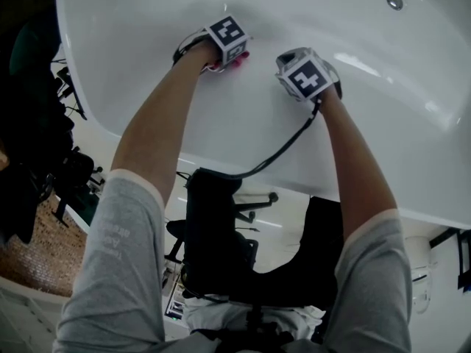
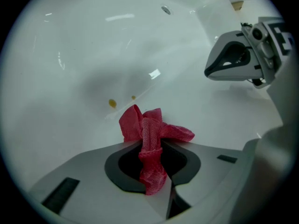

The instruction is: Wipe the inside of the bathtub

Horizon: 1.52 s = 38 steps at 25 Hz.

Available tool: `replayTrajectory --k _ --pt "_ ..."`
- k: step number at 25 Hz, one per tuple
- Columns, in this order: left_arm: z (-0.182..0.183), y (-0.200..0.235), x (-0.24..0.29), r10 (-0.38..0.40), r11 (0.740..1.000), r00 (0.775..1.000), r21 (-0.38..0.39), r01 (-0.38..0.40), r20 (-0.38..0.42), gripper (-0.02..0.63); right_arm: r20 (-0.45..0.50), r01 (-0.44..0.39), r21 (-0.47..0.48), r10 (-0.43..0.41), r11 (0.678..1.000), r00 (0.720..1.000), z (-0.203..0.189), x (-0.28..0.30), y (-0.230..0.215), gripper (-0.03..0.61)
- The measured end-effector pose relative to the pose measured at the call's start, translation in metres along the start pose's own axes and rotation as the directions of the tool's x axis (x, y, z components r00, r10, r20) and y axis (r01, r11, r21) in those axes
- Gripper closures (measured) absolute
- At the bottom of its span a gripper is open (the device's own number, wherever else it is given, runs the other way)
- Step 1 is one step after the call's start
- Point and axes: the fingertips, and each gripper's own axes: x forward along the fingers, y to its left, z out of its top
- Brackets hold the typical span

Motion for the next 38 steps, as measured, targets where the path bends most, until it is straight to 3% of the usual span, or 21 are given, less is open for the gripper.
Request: replayTrajectory --k 3,6,9,12,15,18,21,25,30,34,38 --pt "-0.010 0.020 0.003 0.078 0.997 0.996 0.004 -0.078 -0.051 0.534 0.007 -0.004 0.001 0.004 1.000 1.000 0.002 0.004 -0.003 0.569" --pt "-0.009 0.027 0.010 0.081 0.997 0.995 -0.012 -0.082 -0.057 0.535 0.003 0.001 0.001 -0.001 1.000 1.000 0.001 0.007 -0.009 0.569" --pt "0.008 0.017 0.017 -0.016 0.999 1.000 -0.047 0.017 0.011 0.535 0.007 0.012 0.012 -0.012 1.000 1.000 0.001 0.008 -0.018 0.569" --pt "0.029 -0.005 0.016 -0.130 0.989 0.987 -0.061 0.136 0.092 0.535 0.011 0.013 0.022 -0.013 1.000 1.000 0.001 0.009 -0.023 0.569" --pt "0.044 -0.021 0.016 -0.168 0.985 0.979 -0.029 0.173 0.118 0.535 0.017 0.007 0.033 -0.007 0.999 1.000 0.003 0.013 -0.024 0.569" --pt "0.045 -0.013 0.022 -0.111 0.994 0.991 -0.011 0.112 0.071 0.535 0.017 0.007 0.037 -0.007 0.999 1.000 0.005 0.015 -0.025 0.569" --pt "0.031 0.015 0.029 0.016 0.999 1.000 -0.035 -0.016 0.016 0.534 0.026 0.011 0.029 -0.012 1.000 1.000 0.007 0.018 -0.025 0.569" --pt "0.015 0.047 0.038 0.071 0.991 0.997 -0.118 -0.069 0.014 0.535 0.029 0.014 0.020 -0.015 1.000 0.999 0.009 0.024 -0.025 0.569" --pt "0.013 0.070 0.048 0.134 0.978 0.991 -0.166 -0.127 0.029 0.535 0.030 0.010 0.033 -0.011 0.999 0.999 0.003 0.031 -0.028 0.569" --pt "0.031 0.062 0.058 0.088 0.984 0.993 -0.164 -0.074 0.079 0.535 0.025 0.000 0.042 -0.001 0.999 1.000 -0.004 0.033 -0.031 0.569" --pt "0.056 0.026 0.064 -0.080 0.992 0.990 -0.086 0.090 0.117 0.535 0.012 0.013 0.047 -0.013 0.999 1.000 -0.009 0.031 -0.037 0.569"
